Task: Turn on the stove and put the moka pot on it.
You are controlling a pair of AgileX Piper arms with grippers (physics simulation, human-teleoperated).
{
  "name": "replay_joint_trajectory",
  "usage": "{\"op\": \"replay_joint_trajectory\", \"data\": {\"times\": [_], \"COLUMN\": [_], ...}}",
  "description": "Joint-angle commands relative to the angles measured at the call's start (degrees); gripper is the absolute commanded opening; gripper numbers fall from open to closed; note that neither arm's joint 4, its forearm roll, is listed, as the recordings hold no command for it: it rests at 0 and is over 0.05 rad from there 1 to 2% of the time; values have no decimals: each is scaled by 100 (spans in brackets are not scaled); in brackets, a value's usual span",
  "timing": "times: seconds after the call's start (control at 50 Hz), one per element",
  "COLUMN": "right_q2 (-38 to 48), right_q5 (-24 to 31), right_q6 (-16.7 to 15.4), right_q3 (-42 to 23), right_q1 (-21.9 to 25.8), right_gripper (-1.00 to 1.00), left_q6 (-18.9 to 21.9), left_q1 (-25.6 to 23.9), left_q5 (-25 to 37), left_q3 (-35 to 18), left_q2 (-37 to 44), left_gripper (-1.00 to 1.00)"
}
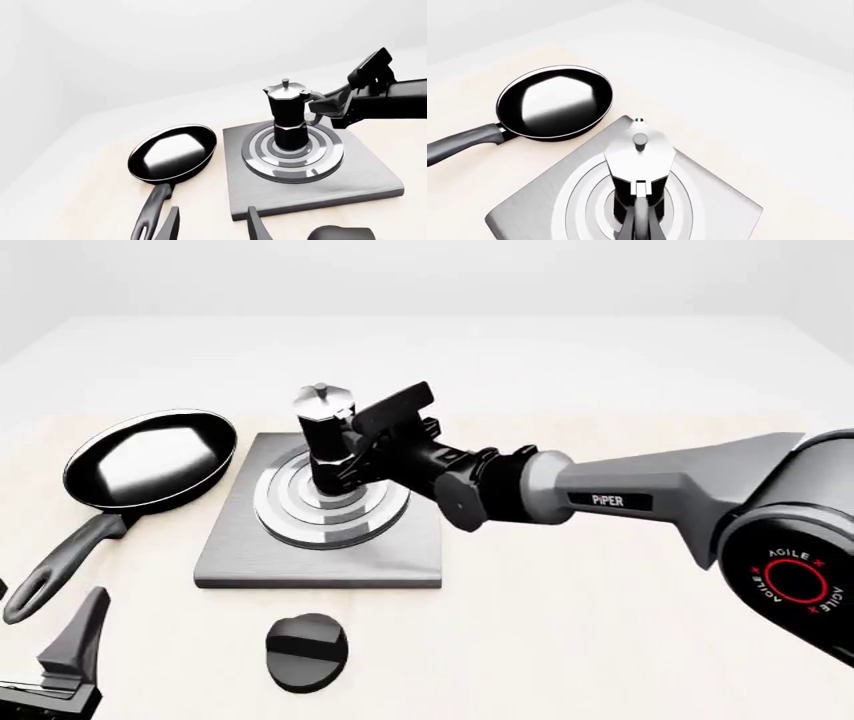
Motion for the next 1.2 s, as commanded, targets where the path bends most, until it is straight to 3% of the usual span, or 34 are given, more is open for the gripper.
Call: {"op": "replay_joint_trajectory", "data": {"times": [0.02, 0.18, 0.2, 0.6, 0.82, 0.86, 1.2], "right_q2": [175, 146, 118, -517, -1400, -1586, -3372], "right_q5": [73, 113, 104, 317, 617, 663, 1026], "right_q6": [40, 66, 47, -254, -518, -682, -685], "right_q3": [30, 35, 52, 312, 767, 897, 1948], "right_q1": [-6, -22, -15, -40, 84, 93, -46], "right_gripper": [-100, -100, 100, 100, 100, 100, 100], "left_q6": [-2, 0, 0, -34, -29, -17, -41], "left_q1": [-28, -44, -44, -47, -21, -26, -59], "left_q5": [2, -7, -7, -48, -76, -80, -111], "left_q3": [0, 0, 0, 0, 0, 0, 0], "left_q2": [0, 0, 0, 0, 0, 0, 0], "left_gripper": [100, 100, 100, 100, 100, 100, 100]}}
